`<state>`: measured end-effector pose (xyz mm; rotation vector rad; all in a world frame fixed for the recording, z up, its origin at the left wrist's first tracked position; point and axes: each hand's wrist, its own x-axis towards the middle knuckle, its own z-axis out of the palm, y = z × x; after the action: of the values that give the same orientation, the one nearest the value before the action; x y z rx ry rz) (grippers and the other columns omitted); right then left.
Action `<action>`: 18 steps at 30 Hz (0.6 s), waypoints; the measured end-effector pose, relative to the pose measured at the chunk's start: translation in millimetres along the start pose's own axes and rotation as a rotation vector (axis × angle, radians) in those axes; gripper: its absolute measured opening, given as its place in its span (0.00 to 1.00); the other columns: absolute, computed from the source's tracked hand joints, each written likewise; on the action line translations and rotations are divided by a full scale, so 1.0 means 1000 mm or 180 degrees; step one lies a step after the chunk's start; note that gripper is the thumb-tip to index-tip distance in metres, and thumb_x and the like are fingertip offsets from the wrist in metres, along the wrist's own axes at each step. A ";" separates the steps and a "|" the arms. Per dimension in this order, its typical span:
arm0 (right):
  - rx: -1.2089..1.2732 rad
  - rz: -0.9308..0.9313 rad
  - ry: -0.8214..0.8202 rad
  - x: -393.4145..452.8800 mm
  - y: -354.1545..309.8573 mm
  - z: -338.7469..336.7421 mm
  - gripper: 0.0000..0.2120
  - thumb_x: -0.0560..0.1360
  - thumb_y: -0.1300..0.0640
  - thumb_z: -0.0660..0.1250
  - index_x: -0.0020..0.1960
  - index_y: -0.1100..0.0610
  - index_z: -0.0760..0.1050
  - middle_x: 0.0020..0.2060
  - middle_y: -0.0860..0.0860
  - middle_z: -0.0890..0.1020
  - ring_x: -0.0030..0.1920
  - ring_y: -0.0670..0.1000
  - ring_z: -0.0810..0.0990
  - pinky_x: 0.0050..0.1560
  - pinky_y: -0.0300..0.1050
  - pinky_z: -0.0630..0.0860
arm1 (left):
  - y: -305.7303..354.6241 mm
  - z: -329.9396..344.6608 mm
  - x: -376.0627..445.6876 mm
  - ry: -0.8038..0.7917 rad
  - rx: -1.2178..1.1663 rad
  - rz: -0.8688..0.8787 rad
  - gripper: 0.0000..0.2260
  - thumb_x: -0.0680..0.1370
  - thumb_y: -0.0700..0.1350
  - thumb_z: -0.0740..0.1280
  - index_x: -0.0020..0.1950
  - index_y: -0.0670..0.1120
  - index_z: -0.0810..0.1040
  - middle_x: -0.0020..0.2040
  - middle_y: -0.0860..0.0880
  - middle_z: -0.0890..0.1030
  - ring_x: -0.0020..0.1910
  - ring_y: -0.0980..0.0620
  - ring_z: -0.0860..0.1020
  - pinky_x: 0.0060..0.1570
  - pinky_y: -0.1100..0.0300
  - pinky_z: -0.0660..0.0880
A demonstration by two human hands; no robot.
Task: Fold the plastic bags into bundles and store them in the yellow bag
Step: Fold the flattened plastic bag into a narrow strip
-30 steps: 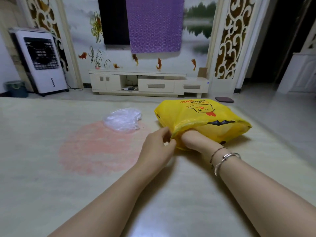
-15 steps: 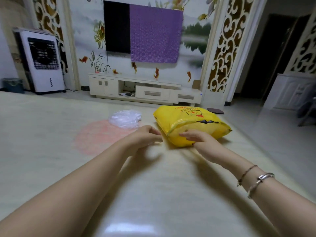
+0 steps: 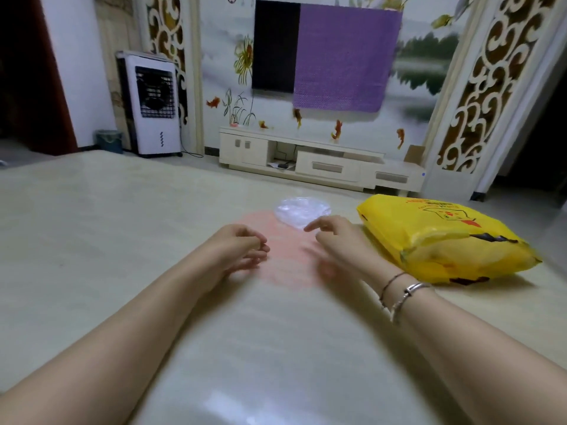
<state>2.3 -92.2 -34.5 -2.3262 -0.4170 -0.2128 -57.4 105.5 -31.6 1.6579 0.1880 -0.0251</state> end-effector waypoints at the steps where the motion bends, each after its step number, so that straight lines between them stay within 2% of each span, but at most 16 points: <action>1: -0.0176 -0.0061 0.0019 0.012 0.002 0.010 0.16 0.73 0.62 0.58 0.55 0.53 0.80 0.58 0.53 0.78 0.60 0.51 0.74 0.54 0.39 0.69 | -0.003 -0.005 0.003 0.0014 -0.0260 -0.0067 0.07 0.79 0.34 0.59 0.47 0.40 0.75 0.48 0.39 0.81 0.41 0.48 0.82 0.39 0.59 0.81; 4: -0.0856 -0.0069 0.0012 0.045 0.010 0.030 0.21 0.74 0.51 0.55 0.64 0.51 0.76 0.68 0.56 0.72 0.73 0.57 0.61 0.72 0.47 0.58 | -0.004 -0.010 0.011 -0.0217 -0.0399 -0.0178 0.06 0.80 0.35 0.60 0.50 0.40 0.76 0.48 0.41 0.82 0.41 0.48 0.82 0.41 0.56 0.82; 7: -0.1479 0.0290 -0.0224 0.061 0.010 0.039 0.19 0.80 0.51 0.52 0.66 0.50 0.75 0.71 0.56 0.69 0.77 0.56 0.51 0.75 0.53 0.46 | 0.001 -0.009 0.014 -0.0332 -0.0438 -0.0220 0.05 0.80 0.37 0.61 0.51 0.41 0.77 0.50 0.43 0.83 0.43 0.49 0.81 0.38 0.58 0.81; 9: -0.1504 0.0382 -0.0298 0.062 0.005 0.043 0.18 0.81 0.54 0.51 0.58 0.54 0.79 0.68 0.55 0.73 0.77 0.55 0.51 0.74 0.54 0.43 | 0.002 -0.010 0.016 -0.0274 -0.0560 -0.0275 0.05 0.80 0.38 0.61 0.52 0.41 0.76 0.49 0.44 0.82 0.44 0.49 0.82 0.34 0.58 0.81; 10: -0.1510 0.0355 -0.0300 0.060 0.002 0.044 0.18 0.81 0.55 0.50 0.50 0.55 0.79 0.65 0.56 0.75 0.77 0.54 0.52 0.74 0.54 0.42 | 0.002 -0.010 0.016 -0.0252 -0.0582 -0.0295 0.05 0.80 0.38 0.61 0.52 0.41 0.76 0.49 0.44 0.82 0.44 0.48 0.82 0.34 0.59 0.81; 12: -0.1501 0.0301 -0.0287 0.057 -0.001 0.045 0.18 0.80 0.58 0.50 0.35 0.54 0.70 0.58 0.56 0.78 0.76 0.54 0.55 0.75 0.55 0.45 | 0.002 -0.011 0.015 -0.0229 -0.0599 -0.0292 0.05 0.80 0.38 0.61 0.52 0.41 0.76 0.49 0.44 0.82 0.45 0.48 0.82 0.33 0.59 0.81; 14: -0.1309 0.0151 -0.0171 0.052 -0.006 0.042 0.17 0.79 0.58 0.50 0.32 0.54 0.64 0.48 0.54 0.77 0.72 0.55 0.63 0.74 0.57 0.50 | 0.002 -0.009 0.012 -0.0141 -0.0604 -0.0236 0.04 0.80 0.38 0.62 0.51 0.42 0.76 0.49 0.44 0.82 0.44 0.49 0.81 0.35 0.59 0.81; 16: -0.0764 -0.0122 0.0138 0.042 -0.016 0.034 0.16 0.79 0.57 0.52 0.37 0.57 0.73 0.44 0.55 0.79 0.62 0.57 0.72 0.72 0.57 0.58 | 0.002 -0.008 0.009 0.0023 -0.0479 -0.0017 0.04 0.79 0.37 0.62 0.50 0.43 0.76 0.48 0.45 0.82 0.44 0.49 0.81 0.38 0.57 0.80; 17: -0.0329 -0.0147 0.0288 0.035 -0.023 0.029 0.16 0.79 0.59 0.53 0.46 0.61 0.79 0.50 0.57 0.81 0.61 0.57 0.74 0.71 0.52 0.61 | 0.002 -0.008 0.008 0.0131 -0.0320 0.0170 0.05 0.79 0.37 0.62 0.50 0.44 0.76 0.49 0.46 0.81 0.44 0.50 0.80 0.41 0.55 0.80; 18: 0.0105 -0.0078 0.0403 0.027 -0.031 0.023 0.15 0.79 0.61 0.55 0.55 0.62 0.80 0.56 0.56 0.81 0.62 0.54 0.75 0.68 0.46 0.65 | 0.002 -0.007 0.007 0.0221 -0.0173 0.0353 0.05 0.78 0.36 0.63 0.50 0.45 0.77 0.50 0.46 0.81 0.44 0.49 0.80 0.44 0.53 0.80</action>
<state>17.5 -48.9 -23.2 -2.2616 -0.3830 -0.3603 -50.6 113.3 -29.6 1.6139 0.1480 0.1206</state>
